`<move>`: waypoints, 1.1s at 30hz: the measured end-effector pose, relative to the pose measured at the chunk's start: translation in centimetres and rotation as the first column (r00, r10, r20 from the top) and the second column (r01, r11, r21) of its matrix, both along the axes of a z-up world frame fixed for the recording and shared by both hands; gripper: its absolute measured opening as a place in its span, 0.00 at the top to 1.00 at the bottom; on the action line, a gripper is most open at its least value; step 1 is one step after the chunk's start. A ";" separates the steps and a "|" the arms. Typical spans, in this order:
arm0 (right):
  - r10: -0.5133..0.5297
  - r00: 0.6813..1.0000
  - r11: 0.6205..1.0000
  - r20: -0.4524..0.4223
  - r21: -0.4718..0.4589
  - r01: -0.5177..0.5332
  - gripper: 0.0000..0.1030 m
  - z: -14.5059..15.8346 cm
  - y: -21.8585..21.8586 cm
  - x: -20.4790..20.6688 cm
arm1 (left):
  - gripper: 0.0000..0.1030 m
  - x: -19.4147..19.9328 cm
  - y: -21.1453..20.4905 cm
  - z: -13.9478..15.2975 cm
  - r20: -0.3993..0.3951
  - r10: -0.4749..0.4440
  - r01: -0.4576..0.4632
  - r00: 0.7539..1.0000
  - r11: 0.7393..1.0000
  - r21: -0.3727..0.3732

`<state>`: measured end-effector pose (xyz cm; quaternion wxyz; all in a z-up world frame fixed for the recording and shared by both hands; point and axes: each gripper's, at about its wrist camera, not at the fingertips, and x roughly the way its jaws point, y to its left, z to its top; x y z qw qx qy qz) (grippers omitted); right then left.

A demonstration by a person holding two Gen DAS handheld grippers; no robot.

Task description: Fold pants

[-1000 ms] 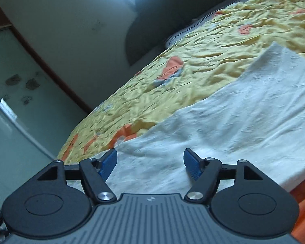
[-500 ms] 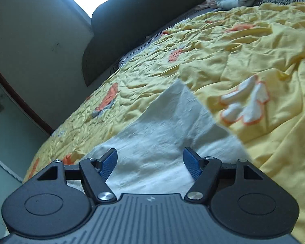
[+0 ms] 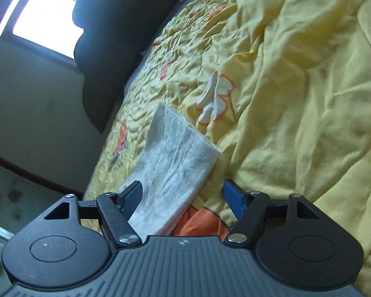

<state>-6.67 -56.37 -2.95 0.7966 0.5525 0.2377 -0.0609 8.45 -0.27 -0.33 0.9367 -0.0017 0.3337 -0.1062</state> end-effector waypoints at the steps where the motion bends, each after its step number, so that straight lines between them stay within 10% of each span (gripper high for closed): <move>1: -0.009 1.000 1.000 0.010 0.019 0.009 0.30 -0.1 -0.3 0.3 | 0.01 0.0 0.0 0.0 0.000 0.001 -0.001 1.000 1.000 0.003; 13: 0.222 0.974 0.973 -0.055 0.082 -0.217 0.21 0.5 4.7 4.9 | 0.01 -0.3 0.0 -0.1 0.003 0.012 -0.012 1.000 1.000 0.008; 20: -0.055 0.998 0.997 0.035 0.058 0.053 0.23 -0.2 2.2 4.0 | 0.01 -0.4 0.3 -0.1 0.005 0.011 -0.011 1.000 1.000 -0.014; 27: -0.081 0.995 0.993 0.057 -0.078 0.086 0.22 0.1 3.9 4.3 | 0.01 -0.5 0.4 0.0 0.008 0.014 -0.013 1.000 0.999 -0.029; 33: -0.177 0.979 0.984 0.097 0.027 0.175 0.22 -0.6 2.5 4.2 | 0.01 -0.5 0.4 0.0 0.008 0.014 -0.014 1.000 0.999 -0.029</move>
